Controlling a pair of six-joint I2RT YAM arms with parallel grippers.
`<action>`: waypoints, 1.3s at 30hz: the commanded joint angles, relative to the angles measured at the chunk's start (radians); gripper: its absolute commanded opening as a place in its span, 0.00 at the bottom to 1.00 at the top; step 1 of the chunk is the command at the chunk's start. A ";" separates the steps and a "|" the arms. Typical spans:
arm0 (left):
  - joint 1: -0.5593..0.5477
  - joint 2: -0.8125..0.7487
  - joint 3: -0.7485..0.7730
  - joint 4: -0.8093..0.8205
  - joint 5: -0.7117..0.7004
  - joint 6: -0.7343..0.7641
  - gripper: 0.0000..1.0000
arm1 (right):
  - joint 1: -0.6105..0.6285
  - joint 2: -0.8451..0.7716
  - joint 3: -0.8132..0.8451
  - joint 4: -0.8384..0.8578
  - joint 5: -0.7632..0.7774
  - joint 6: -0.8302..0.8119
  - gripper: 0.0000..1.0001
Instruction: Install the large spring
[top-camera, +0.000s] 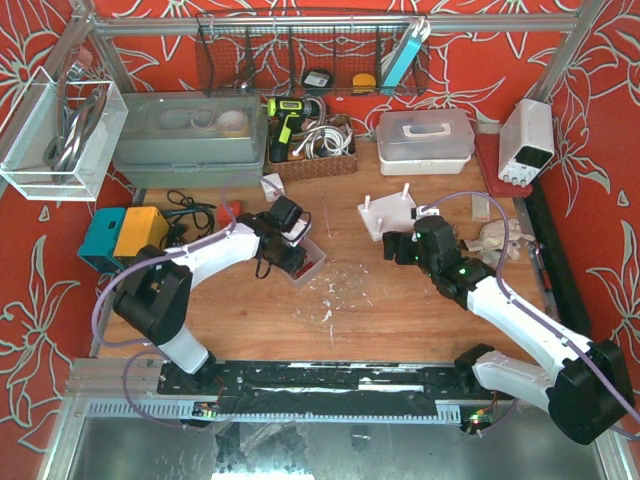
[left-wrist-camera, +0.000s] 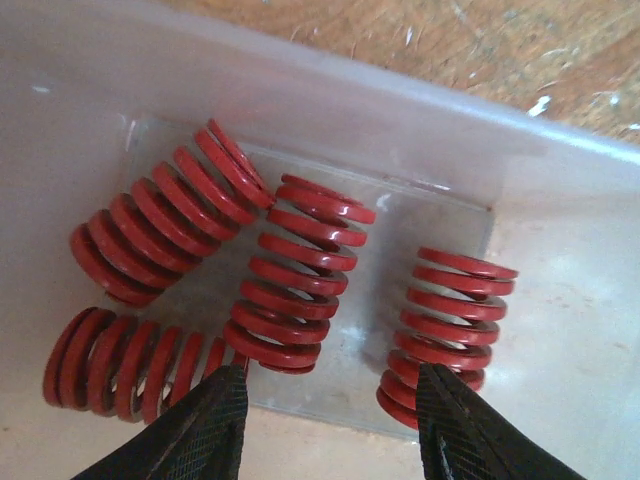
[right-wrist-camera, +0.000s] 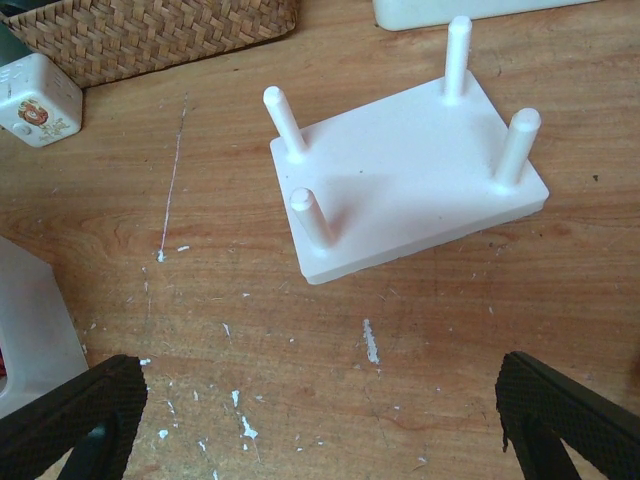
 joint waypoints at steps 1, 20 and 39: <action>0.006 0.054 0.029 -0.048 -0.006 0.029 0.49 | 0.005 0.007 -0.009 0.010 0.000 0.004 0.96; 0.007 0.193 0.079 -0.058 -0.003 0.059 0.37 | 0.004 0.011 -0.009 0.003 0.022 -0.005 0.96; 0.009 0.008 0.135 -0.046 0.020 0.082 0.00 | 0.004 -0.002 0.004 -0.013 0.021 -0.012 0.96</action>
